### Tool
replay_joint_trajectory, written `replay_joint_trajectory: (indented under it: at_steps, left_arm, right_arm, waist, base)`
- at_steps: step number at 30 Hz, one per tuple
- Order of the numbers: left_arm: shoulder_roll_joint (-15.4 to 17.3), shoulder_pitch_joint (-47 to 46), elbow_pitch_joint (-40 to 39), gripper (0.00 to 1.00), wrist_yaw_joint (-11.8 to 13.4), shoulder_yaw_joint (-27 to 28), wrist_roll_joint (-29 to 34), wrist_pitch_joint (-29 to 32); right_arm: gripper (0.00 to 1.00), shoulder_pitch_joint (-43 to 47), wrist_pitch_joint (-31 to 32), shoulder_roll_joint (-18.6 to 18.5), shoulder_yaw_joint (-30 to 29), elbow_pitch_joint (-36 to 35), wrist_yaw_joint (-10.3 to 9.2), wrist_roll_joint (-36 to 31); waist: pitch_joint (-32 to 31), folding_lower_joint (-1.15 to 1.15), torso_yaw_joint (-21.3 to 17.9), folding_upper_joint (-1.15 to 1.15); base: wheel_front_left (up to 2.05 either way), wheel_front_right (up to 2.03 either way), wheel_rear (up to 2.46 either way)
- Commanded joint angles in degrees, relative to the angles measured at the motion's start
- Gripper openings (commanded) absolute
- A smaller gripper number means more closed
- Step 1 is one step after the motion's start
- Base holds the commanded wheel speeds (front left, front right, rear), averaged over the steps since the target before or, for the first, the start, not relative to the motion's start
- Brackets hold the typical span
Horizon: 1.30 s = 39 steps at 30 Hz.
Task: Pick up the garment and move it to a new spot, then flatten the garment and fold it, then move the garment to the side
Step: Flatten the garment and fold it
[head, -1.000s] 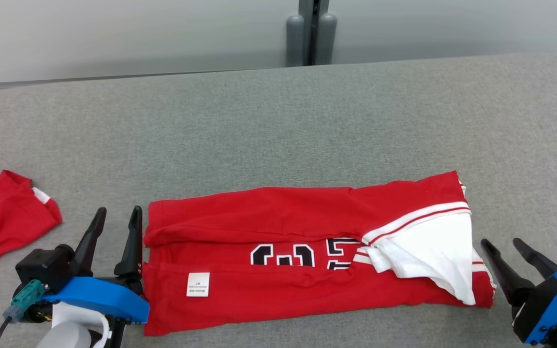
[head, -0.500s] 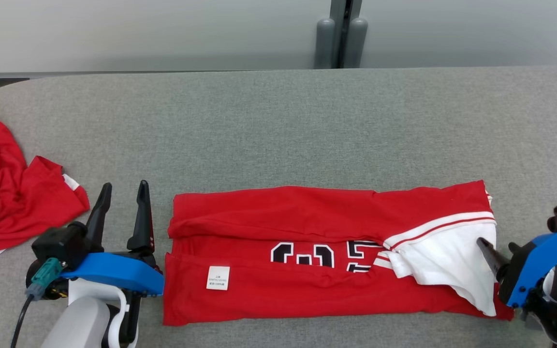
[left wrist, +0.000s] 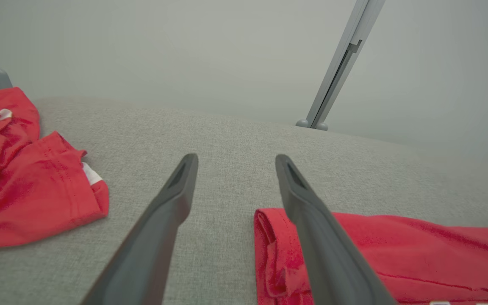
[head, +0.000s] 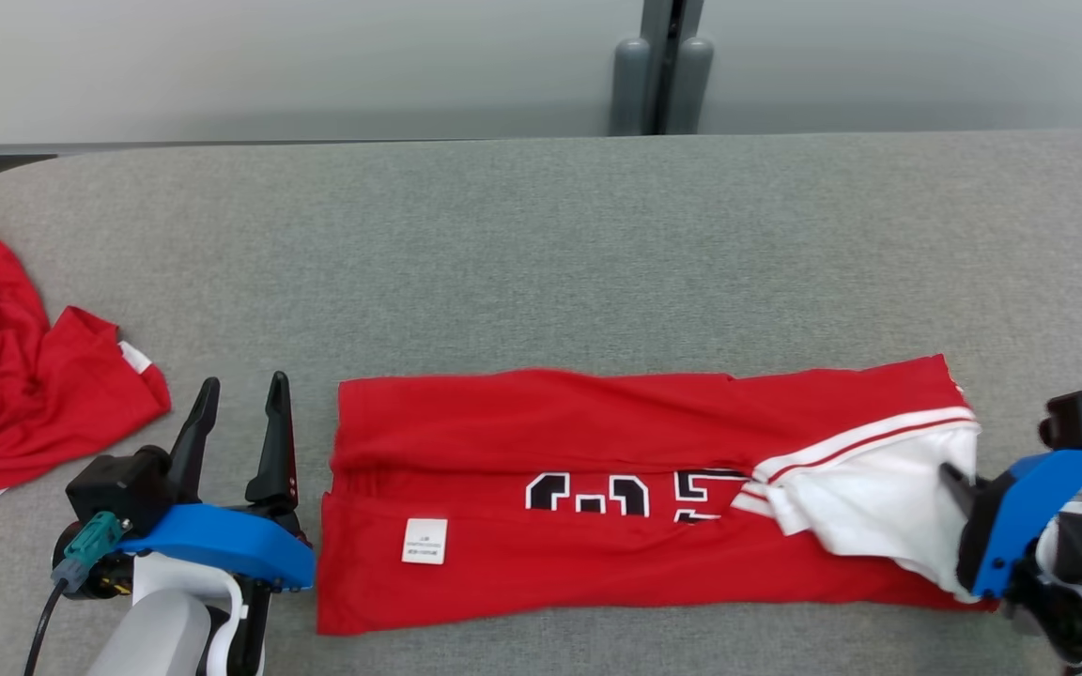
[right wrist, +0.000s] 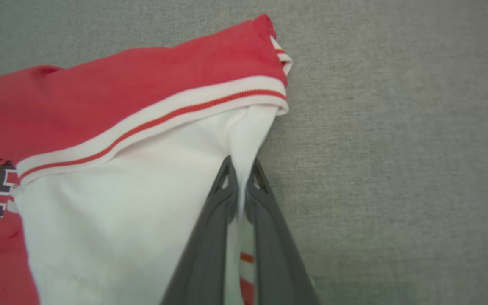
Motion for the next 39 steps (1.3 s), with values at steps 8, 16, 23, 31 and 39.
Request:
replay_joint_trajectory:
  at_steps: [8,16,23,31,39]
  left_arm:
    - [-0.2,1.9,-0.7,1.00,-0.6,1.7,0.7,-0.2]
    - [-0.4,1.9,-1.1,1.00,-1.0,2.0,1.3,-0.3]
    - [-0.3,2.2,-0.6,1.00,-1.2,2.1,1.5,-0.3]
    - [-0.3,2.0,-0.9,1.00,-1.3,1.9,2.1,-0.3]
    - [-0.7,0.6,-0.6,1.00,-1.9,0.7,2.4,-0.1]
  right_arm:
    - [0.00,2.5,0.6,-5.6,-5.1,-7.1,0.01,-1.8]
    - [0.00,3.5,1.7,-10.2,-10.7,-12.4,0.01,-3.3]
    - [0.00,4.0,7.6,-6.2,-0.7,-20.5,0.01,0.0]
    - [0.00,0.4,8.5,-0.8,19.3,-23.4,0.01,3.6]
    - [0.00,-7.2,4.9,3.5,30.5,-9.9,0.01,5.2]
  waist:
    - [-0.9,0.00,-2.0,0.00]
    - [-1.0,0.00,-2.4,0.00]
    - [-1.8,0.00,-2.8,0.00]
    - [-2.2,0.00,-2.6,0.00]
    - [-1.6,0.00,-0.4,0.00]
  base:
    - [0.00,0.00,0.00]
    - [0.00,0.00,0.00]
    - [0.00,0.00,0.00]
    - [0.00,0.00,0.00]
    - [0.00,0.00,0.00]
